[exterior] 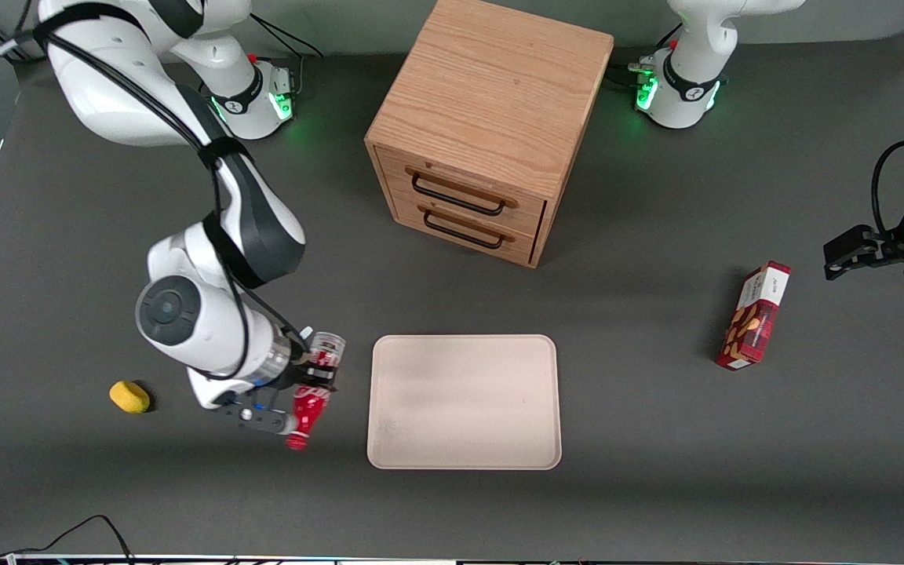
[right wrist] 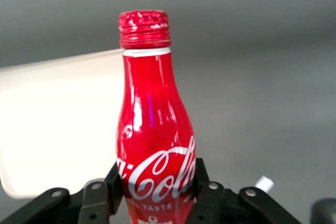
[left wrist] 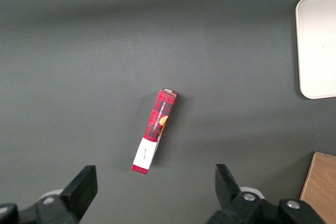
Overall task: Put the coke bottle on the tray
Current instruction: 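Lift the bottle upright and carry it over the cream tray, then lower the bottle onto the tray and open the right gripper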
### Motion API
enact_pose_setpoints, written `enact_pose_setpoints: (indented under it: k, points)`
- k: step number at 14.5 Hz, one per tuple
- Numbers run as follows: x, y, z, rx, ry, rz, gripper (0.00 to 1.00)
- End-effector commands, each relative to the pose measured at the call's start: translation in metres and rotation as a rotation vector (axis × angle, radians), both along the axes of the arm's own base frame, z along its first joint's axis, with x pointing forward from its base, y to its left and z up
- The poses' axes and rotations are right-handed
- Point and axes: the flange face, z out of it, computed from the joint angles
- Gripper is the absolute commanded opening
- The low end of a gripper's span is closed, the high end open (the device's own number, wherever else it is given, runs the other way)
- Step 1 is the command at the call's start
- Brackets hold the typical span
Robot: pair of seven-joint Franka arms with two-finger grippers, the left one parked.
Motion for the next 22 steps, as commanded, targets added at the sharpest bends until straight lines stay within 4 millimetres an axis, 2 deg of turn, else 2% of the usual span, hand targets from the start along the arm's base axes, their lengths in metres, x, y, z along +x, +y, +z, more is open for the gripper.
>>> enact_pose_setpoints:
  k: [1, 3, 5, 9, 12, 13, 15, 16, 17, 22]
  points:
    - [0.021, 0.023, -0.051, 0.078, -0.026, 0.118, 0.0]
    - [0.015, 0.045, -0.08, 0.09, -0.008, 0.14, 0.0]
    - [0.008, 0.058, -0.109, 0.084, 0.016, 0.149, 0.0]
    - [0.001, 0.06, -0.151, 0.071, 0.069, 0.141, 0.0]
    - [-0.002, 0.06, -0.174, 0.069, 0.087, 0.127, 0.0]
    - [-0.005, 0.067, -0.176, 0.066, 0.091, 0.129, 0.0]
    - [-0.006, 0.067, -0.179, 0.065, 0.097, 0.117, 0.16]
    - [-0.007, 0.068, -0.18, 0.064, 0.097, 0.114, 0.63]
    - [-0.006, 0.067, -0.181, 0.063, 0.09, 0.108, 1.0]
    - [-0.003, 0.059, -0.185, 0.048, 0.08, 0.106, 1.0]
